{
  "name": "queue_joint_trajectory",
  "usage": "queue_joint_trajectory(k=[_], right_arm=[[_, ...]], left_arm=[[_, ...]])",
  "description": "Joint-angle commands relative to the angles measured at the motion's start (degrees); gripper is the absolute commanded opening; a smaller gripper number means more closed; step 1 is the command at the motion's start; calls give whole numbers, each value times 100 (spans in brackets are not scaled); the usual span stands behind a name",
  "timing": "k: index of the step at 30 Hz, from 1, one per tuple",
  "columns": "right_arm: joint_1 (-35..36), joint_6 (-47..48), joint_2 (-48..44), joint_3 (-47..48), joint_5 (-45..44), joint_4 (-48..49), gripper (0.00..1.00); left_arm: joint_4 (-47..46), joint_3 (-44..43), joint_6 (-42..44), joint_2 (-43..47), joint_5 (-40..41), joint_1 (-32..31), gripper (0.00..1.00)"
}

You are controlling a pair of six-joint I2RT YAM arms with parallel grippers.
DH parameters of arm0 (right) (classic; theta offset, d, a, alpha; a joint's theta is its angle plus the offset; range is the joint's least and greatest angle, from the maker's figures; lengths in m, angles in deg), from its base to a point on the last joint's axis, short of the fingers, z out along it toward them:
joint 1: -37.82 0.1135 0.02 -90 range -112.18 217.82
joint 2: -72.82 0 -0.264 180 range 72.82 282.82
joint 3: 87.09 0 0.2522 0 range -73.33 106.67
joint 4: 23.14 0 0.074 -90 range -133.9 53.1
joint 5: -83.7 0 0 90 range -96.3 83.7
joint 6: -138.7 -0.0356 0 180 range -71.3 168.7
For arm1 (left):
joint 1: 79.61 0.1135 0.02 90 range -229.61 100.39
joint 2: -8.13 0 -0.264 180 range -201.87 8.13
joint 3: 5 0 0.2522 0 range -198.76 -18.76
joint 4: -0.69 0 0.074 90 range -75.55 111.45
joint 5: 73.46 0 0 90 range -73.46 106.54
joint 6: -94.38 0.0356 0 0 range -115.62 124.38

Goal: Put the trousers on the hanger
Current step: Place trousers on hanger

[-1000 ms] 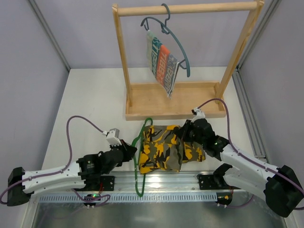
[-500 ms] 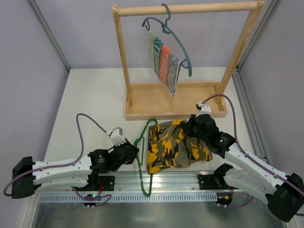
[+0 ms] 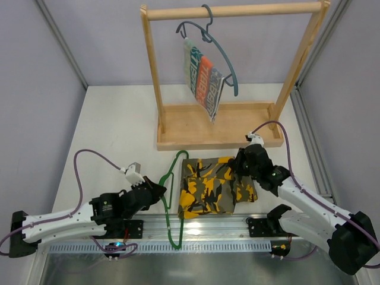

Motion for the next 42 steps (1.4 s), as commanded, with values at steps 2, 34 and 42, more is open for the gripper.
queue_joint_trajectory(k=[2, 34, 42], right_arm=[[-119, 75, -234, -30, 329, 145, 32], [4583, -1163, 2051, -706, 973, 3282, 40], [4575, -1427, 2086, -566, 472, 3237, 39]], left_arm=[[460, -36, 639, 163, 367, 40, 0], [-169, -168, 709, -611, 60, 40, 8], [-1612, 8, 1492, -619, -581, 40, 47]])
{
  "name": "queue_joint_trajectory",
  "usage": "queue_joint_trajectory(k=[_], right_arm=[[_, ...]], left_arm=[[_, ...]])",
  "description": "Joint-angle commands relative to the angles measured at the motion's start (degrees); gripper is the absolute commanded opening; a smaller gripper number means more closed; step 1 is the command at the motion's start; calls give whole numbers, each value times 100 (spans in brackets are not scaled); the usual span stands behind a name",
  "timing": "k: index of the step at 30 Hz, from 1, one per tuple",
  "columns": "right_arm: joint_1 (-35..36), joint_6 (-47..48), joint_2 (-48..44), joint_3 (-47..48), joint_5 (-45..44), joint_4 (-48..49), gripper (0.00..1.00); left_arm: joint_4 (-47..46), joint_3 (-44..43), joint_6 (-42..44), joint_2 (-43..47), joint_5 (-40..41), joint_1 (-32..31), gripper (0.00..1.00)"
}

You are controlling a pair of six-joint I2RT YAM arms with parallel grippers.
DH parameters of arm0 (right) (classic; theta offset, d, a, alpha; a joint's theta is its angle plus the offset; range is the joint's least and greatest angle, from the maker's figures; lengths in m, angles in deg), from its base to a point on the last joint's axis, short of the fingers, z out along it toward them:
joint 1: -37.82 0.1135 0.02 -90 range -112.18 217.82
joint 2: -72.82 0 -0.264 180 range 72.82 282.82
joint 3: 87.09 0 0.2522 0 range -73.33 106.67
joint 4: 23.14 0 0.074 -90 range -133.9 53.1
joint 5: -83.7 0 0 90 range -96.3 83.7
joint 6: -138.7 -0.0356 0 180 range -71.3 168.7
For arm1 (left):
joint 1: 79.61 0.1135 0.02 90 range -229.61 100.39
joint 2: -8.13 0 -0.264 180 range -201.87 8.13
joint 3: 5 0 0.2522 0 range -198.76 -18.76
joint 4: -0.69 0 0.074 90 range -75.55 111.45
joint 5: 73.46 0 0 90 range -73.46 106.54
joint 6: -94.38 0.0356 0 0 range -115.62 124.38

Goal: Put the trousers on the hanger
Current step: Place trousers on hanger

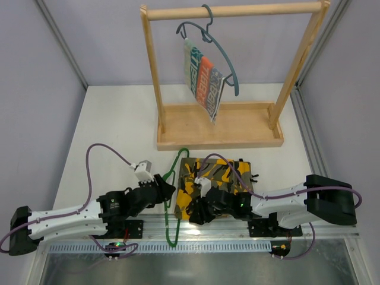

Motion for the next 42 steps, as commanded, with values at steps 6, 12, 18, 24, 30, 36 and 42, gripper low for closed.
queue_joint_trajectory(k=[6, 12, 18, 24, 30, 36, 42], right_arm=[[31, -381, 49, 236, -595, 485, 39], [31, -513, -153, 184, -937, 310, 39], [22, -846, -1267, 332, -1551, -1328, 55], [-363, -1409, -2771, 807, -3178, -4132, 83], [-900, -1735, -3537, 597, -3715, -5078, 90], [-1050, -1015, -3205, 122, -3119, -3463, 90], [-1462, -523, -2466, 368, -3022, -3049, 90]], left_arm=[[-1004, 61, 355, -273, -263, 3, 48], [-1084, 8, 171, -440, -44, 3, 23], [-671, -264, -4, -897, 88, 3, 0], [515, -458, -479, -766, 475, 3, 0], [2164, -791, -936, -125, 914, 12, 0], [1265, -257, -287, 876, 845, 3, 0], [639, 35, 30, 1107, 625, 3, 0]])
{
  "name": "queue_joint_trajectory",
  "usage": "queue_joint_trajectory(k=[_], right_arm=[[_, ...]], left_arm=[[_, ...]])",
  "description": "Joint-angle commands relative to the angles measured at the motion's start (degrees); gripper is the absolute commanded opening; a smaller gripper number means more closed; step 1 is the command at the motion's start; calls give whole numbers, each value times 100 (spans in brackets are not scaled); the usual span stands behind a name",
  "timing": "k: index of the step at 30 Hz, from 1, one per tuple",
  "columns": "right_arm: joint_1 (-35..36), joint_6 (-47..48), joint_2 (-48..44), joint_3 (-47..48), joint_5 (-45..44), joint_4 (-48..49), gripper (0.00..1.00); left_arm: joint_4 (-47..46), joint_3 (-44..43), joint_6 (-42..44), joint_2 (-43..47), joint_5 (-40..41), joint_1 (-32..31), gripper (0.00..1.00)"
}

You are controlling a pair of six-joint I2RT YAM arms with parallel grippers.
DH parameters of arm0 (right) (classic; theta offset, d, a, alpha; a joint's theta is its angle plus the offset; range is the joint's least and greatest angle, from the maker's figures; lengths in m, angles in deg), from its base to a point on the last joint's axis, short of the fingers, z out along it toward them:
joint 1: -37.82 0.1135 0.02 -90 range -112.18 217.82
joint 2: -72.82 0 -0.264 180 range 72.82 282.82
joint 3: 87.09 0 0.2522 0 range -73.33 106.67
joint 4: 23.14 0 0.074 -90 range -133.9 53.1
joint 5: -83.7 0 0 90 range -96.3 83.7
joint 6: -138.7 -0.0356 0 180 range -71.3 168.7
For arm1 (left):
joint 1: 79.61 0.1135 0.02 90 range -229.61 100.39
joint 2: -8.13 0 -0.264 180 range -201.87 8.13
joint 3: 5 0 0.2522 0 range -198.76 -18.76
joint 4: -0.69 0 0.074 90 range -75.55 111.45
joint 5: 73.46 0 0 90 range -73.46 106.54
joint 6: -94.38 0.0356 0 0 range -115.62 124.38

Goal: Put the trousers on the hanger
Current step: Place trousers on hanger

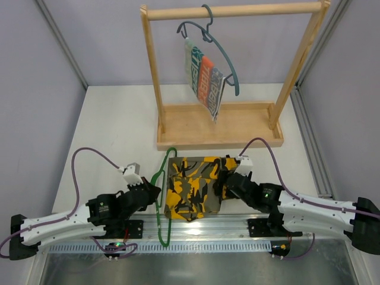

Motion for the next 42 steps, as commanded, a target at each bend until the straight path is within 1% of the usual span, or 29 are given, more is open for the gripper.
queue_joint_trajectory(k=[1, 3, 4, 5, 7, 8, 11, 13, 14, 15, 16, 17, 18, 19, 20, 22, 23, 27, 28, 30, 32, 33, 34, 35, 36, 38, 39, 41, 42], right_arm=[[-461, 624, 335, 183, 159, 700, 90], [-735, 766, 458, 104, 440, 1025, 90], [-814, 880, 503, 69, 781, 1183, 89], [-876, 1090, 564, -19, 923, 1550, 88], [-877, 1250, 626, -72, 1274, 1825, 85], [-885, 1329, 722, -72, 1372, 2009, 84], [-877, 1374, 845, -90, 1557, 2203, 80], [-877, 1347, 907, -134, 1575, 2239, 77], [-885, 1330, 925, -195, 1601, 2448, 71], [-877, 1295, 960, -222, 1610, 2485, 67], [-877, 1286, 969, -239, 1619, 2511, 60], [-877, 1277, 986, -248, 1662, 2572, 48], [-885, 1268, 1030, -257, 1680, 2599, 41], [-877, 1242, 1074, -240, 1698, 2599, 33], [-877, 1224, 1100, -213, 1715, 2582, 20], [-885, 1224, 1162, -178, 1768, 2625, 8], [-877, 1215, 1162, -160, 1803, 2643, 4], [-885, 1277, 1162, 129, 2128, 2565, 4], [-877, 1346, 1127, 356, 2181, 2460, 4], [-877, 1382, 1066, 621, 2321, 2310, 4], [-868, 1470, 969, 1051, 2322, 1968, 4], [-859, 1505, 943, 1201, 2296, 1862, 4], [-859, 1662, 934, 1498, 2191, 1591, 4], [-868, 1759, 960, 1666, 2121, 1432, 4], [-868, 1847, 977, 1981, 1972, 1056, 4], [-877, 2005, 960, 2133, 1541, 825, 4], [-877, 2024, 908, 2186, 1427, 641, 4], [-885, 1989, 672, 2152, 1014, 482, 4], [-903, 1971, 557, 2038, 856, 351, 4]], left_arm=[[-614, -99, 301, 1, 166, 3, 0], [-587, -178, 388, -34, 157, 3, 0], [-621, -187, 441, -52, 148, 3, 0], [-778, -187, 511, -52, 140, 12, 0], [-1033, -135, 731, -26, 17, 3, 0], [-1235, -117, 775, 0, 16, 3, 0], [-1587, -64, 925, -26, -10, 3, 0], [-1992, -47, 1030, -96, 7, 3, 0], [-2158, -3, 1048, -122, 8, 12, 0], [-2491, 24, 1066, -175, 16, 3, 0], [-2737, 67, 1083, -201, -10, 3, 0], [-2940, 172, 1083, -236, -27, 3, 0], [-3264, 208, 1066, -315, -28, 3, 0], [-3328, 252, 970, -394, -1, 12, 0], [-3329, 261, 900, -456, 51, 3, 0], [-3259, 340, 707, -675, 252, 3, 0], [-3241, 401, 366, -728, 315, 3, 0], [-3127, 797, -418, -764, 552, 3, 0], [-2770, 780, -533, -712, 640, 12, 0], [-2408, 701, -726, -633, 877, 3, 0], [-1804, 622, -902, -518, 1105, 3, 0], [-1652, 552, -1007, -492, 1167, 3, 0], [-1250, 516, -1113, -509, 1229, 3, 0], [-1089, 473, -1244, -544, 1316, 12, 0], [-966, 429, -1411, -579, 1335, 3, 0], [-502, 341, -1658, -807, 1317, 12, 0], [-264, 288, -1946, -912, 1309, 3, 0], [124, 42, -2098, -1272, 1291, 3, 0], [499, -46, -2194, -1387, 1282, 3, 0]])
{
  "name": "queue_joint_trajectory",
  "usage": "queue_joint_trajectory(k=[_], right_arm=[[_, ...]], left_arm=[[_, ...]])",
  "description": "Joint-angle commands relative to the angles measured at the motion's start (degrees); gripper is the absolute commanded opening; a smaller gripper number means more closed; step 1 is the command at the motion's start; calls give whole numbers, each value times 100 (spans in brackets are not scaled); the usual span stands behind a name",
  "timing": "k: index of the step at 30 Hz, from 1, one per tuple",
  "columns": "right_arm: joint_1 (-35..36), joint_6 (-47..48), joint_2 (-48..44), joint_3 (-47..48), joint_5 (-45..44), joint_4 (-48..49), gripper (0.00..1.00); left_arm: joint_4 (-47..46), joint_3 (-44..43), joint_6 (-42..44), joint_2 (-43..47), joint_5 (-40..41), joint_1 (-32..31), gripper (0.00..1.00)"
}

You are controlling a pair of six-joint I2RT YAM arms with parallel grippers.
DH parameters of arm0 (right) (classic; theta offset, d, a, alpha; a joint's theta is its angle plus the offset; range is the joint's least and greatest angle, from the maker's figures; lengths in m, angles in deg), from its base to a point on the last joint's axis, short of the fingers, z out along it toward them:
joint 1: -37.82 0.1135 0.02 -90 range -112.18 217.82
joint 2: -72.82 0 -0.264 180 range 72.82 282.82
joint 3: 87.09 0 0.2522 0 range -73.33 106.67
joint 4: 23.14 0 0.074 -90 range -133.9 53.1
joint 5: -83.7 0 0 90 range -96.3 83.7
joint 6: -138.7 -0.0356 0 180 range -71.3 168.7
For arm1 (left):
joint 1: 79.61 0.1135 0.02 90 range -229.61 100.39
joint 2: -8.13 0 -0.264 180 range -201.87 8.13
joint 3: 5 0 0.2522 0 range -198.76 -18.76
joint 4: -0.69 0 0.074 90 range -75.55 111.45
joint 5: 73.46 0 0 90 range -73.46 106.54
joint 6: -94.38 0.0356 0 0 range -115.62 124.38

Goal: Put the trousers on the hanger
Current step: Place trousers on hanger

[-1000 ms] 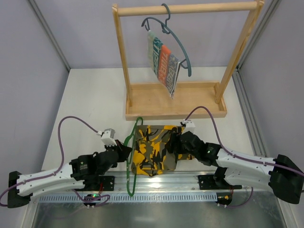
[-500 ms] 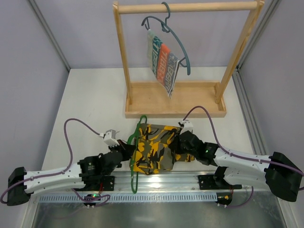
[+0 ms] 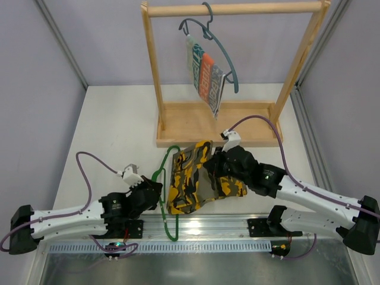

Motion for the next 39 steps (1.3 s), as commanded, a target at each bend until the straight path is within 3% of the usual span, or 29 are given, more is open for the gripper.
queue_joint_trajectory(k=[1, 5, 9, 10, 11, 15, 19, 24, 30, 35, 39], right_arm=[[-57, 177, -576, -6, -1146, -597, 4], [-442, 203, -911, -480, -1833, -896, 4], [-1268, 177, -1017, -1287, -1810, -608, 4], [-1340, 151, -982, -1429, -1687, -484, 4], [-1367, 124, -930, -1553, -1616, -361, 4], [-1367, -174, -508, -2071, -1073, 219, 4], [-1297, -666, -296, -2642, -597, 764, 4], [-551, -1404, -314, -3039, -666, 1247, 4], [206, -1801, 177, -2750, -1018, 1371, 4], [294, -1897, 328, -2714, -983, 1608, 4], [312, -1915, 187, -2837, -921, 1635, 4]], left_arm=[[1431, -415, -773, -485, 417, 10, 0], [1793, -426, -968, -399, 416, 1, 0], [1969, -215, -1012, 267, 443, 1, 0], [1786, -162, -917, 418, 452, 1, 0], [1428, -75, -272, 584, 434, 1, 0], [-174, 601, 972, 1604, 92, 1, 0], [131, 446, 1386, 2211, 82, 1, 0], [55, 243, 2230, 2669, -14, 1, 0], [-1271, 637, 2118, 1917, -374, 1, 0], [-2938, 884, 1967, 808, -436, 1, 0], [-3515, 920, 2116, 367, -279, 1, 0]])
